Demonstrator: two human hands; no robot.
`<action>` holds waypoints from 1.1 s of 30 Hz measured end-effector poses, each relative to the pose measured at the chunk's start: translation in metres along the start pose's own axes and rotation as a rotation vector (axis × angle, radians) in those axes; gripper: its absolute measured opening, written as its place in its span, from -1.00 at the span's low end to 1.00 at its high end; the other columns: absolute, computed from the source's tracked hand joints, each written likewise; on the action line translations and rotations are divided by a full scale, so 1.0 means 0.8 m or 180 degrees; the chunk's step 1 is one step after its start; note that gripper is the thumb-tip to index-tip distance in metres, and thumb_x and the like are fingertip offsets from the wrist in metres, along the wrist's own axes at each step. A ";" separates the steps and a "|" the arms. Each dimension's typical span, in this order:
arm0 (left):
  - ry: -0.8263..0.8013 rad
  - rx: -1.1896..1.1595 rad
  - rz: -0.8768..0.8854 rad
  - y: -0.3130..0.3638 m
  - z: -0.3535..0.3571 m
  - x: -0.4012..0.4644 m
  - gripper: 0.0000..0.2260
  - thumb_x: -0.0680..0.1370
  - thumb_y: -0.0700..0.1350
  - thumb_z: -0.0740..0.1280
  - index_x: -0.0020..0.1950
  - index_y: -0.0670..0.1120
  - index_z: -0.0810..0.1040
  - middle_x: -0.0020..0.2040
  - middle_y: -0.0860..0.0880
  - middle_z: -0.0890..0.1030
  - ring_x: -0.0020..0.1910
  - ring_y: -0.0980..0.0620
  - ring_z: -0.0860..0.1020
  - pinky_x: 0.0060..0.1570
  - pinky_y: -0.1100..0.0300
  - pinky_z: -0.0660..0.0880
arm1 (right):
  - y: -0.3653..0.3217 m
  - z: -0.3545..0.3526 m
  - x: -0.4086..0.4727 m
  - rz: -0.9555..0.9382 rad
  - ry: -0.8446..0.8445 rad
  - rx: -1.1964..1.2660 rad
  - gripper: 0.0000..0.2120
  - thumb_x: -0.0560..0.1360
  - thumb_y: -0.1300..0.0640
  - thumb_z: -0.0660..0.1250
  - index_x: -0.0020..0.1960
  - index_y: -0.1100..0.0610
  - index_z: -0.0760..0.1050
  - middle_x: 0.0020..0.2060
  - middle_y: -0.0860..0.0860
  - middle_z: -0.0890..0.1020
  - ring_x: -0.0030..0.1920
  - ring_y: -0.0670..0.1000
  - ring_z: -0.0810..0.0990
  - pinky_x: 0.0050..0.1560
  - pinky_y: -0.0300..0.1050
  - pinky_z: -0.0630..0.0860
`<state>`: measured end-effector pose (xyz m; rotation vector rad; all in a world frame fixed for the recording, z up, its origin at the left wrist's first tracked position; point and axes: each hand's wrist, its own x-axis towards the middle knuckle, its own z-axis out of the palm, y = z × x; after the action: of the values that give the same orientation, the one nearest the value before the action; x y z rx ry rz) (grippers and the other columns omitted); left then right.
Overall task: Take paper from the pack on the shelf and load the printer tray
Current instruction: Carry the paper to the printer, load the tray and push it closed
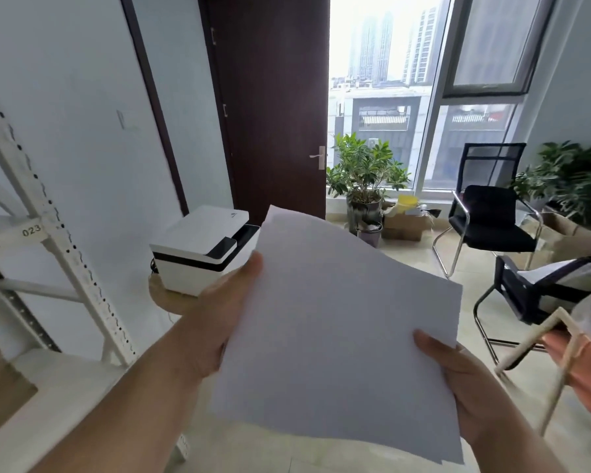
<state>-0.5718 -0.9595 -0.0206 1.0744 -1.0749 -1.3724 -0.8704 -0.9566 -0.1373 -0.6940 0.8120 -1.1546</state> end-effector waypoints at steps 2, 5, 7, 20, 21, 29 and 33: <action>-0.0119 0.0205 -0.0065 -0.001 0.007 0.020 -0.76 0.63 0.02 0.27 0.05 -0.05 0.69 -0.24 0.02 0.77 -0.29 0.09 0.74 -0.36 0.26 0.64 | -0.009 -0.013 0.019 -0.0053 0.0079 0.0076 -0.48 0.38 0.11 0.58 0.27 0.31 0.60 0.18 0.38 0.66 0.01 0.40 0.70 0.08 0.43 0.59; -0.0314 0.0306 -0.0291 -0.008 0.017 0.050 -0.72 0.60 -0.04 0.36 0.24 -0.16 0.62 -0.06 -0.10 0.78 -0.13 -0.02 0.76 -0.26 0.25 0.65 | -0.029 -0.037 0.053 -0.0083 0.0235 0.0160 -0.67 0.50 0.18 0.37 0.20 0.32 0.64 0.10 0.35 0.70 -0.11 0.34 0.73 -0.07 0.32 0.66; -0.0438 0.0523 -0.0539 -0.018 0.025 0.076 -0.73 0.57 -0.03 0.43 0.17 -0.18 0.69 0.08 -0.20 0.75 0.02 -0.19 0.74 -0.06 0.03 0.68 | -0.044 -0.050 0.075 -0.0069 0.0278 0.0218 -0.65 0.49 0.17 0.38 0.23 0.31 0.62 0.13 0.35 0.69 -0.08 0.35 0.72 -0.04 0.33 0.66; 0.0285 0.0529 0.0400 -0.020 0.090 0.223 -0.70 0.65 -0.03 0.28 0.19 -0.23 0.61 -0.08 -0.14 0.75 -0.09 -0.19 0.72 -0.29 0.10 0.61 | -0.127 -0.113 0.192 -0.0423 0.0403 0.0075 -0.84 0.55 0.27 0.38 0.04 0.26 0.72 0.08 0.28 0.73 -0.08 0.28 0.73 0.01 0.30 0.65; 0.0146 -0.0227 0.0434 -0.032 0.091 0.225 -0.58 0.67 0.06 0.21 0.30 -0.27 0.55 -0.05 -0.13 0.74 -0.06 -0.16 0.71 -0.19 0.04 0.63 | -0.132 -0.113 0.198 -0.0547 0.0415 0.0131 -0.84 0.55 0.26 0.38 0.04 0.25 0.72 0.09 0.28 0.73 -0.06 0.28 0.73 0.07 0.33 0.62; 0.1015 -0.2422 0.0414 -0.080 0.171 0.320 -0.35 0.52 0.46 0.15 0.34 0.02 0.62 0.27 -0.04 0.69 0.15 -0.03 0.69 0.19 0.01 0.54 | -0.168 -0.094 0.245 -0.1253 0.0235 -0.0238 -0.54 0.32 -0.06 0.64 0.10 0.18 0.71 0.09 0.17 0.74 0.14 0.30 0.66 0.21 0.39 0.53; 0.0970 -0.2608 0.0600 -0.074 0.177 0.362 -0.33 0.52 0.44 0.17 0.47 0.06 0.51 0.39 -0.04 0.61 0.39 -0.12 0.54 0.44 -0.14 0.37 | -0.183 -0.097 0.276 -0.1346 0.0064 -0.0275 -0.76 0.43 0.21 0.46 0.10 0.10 0.72 0.11 0.15 0.74 0.17 0.23 0.68 0.16 0.24 0.62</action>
<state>-0.7384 -1.2379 -0.0644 0.5251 -0.3081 -1.2613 -0.9670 -1.2124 -0.1014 -0.9572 0.7548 -1.5134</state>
